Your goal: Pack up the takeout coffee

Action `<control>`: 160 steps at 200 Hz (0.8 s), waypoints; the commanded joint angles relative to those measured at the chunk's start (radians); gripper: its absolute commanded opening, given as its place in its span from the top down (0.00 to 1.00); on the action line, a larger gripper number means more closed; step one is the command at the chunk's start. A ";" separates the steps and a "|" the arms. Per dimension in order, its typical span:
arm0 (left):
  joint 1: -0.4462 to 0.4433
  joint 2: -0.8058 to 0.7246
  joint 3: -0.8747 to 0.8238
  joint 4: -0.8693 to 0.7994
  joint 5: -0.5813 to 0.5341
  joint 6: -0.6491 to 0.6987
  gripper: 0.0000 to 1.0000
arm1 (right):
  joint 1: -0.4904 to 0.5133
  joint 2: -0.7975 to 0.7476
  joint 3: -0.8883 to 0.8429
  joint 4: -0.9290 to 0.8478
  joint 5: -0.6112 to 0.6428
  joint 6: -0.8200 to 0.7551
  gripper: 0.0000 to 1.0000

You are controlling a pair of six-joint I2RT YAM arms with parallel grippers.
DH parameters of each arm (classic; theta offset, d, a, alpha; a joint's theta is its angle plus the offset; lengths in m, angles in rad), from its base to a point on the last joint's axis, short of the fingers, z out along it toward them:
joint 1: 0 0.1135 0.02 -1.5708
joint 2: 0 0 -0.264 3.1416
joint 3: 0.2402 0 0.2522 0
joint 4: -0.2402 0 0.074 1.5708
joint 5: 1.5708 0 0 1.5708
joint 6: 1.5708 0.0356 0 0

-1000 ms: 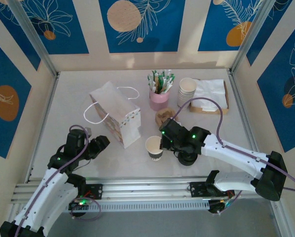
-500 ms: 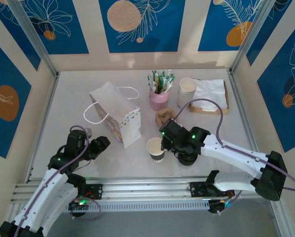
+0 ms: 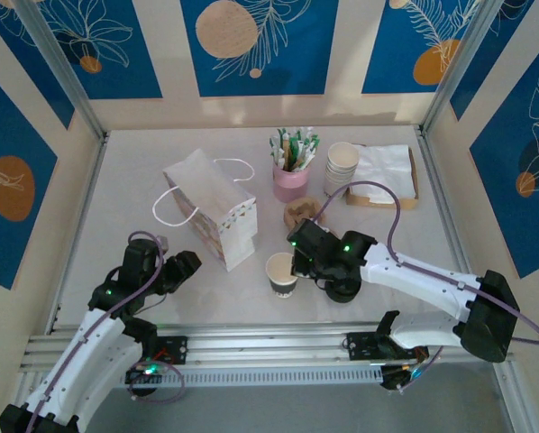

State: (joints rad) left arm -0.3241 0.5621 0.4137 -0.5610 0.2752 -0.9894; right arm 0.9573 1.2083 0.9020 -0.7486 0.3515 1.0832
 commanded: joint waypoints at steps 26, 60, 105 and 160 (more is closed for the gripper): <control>-0.015 -0.002 -0.007 0.003 -0.027 -0.002 0.40 | 0.009 0.038 0.010 0.007 -0.018 0.025 0.82; -0.016 -0.002 -0.012 0.005 -0.031 0.003 0.40 | 0.012 0.014 0.045 -0.051 0.019 0.009 0.72; -0.015 0.000 -0.019 0.010 -0.037 0.005 0.40 | -0.017 -0.042 0.081 -0.107 0.019 -0.003 0.57; -0.015 -0.002 -0.004 -0.025 -0.051 0.012 0.40 | -0.147 -0.136 0.102 -0.271 0.000 -0.104 0.49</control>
State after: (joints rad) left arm -0.3260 0.5640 0.4007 -0.5617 0.2512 -0.9886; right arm 0.8707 1.1198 0.9737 -0.8822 0.3592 1.0420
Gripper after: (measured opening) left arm 0.600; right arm 0.511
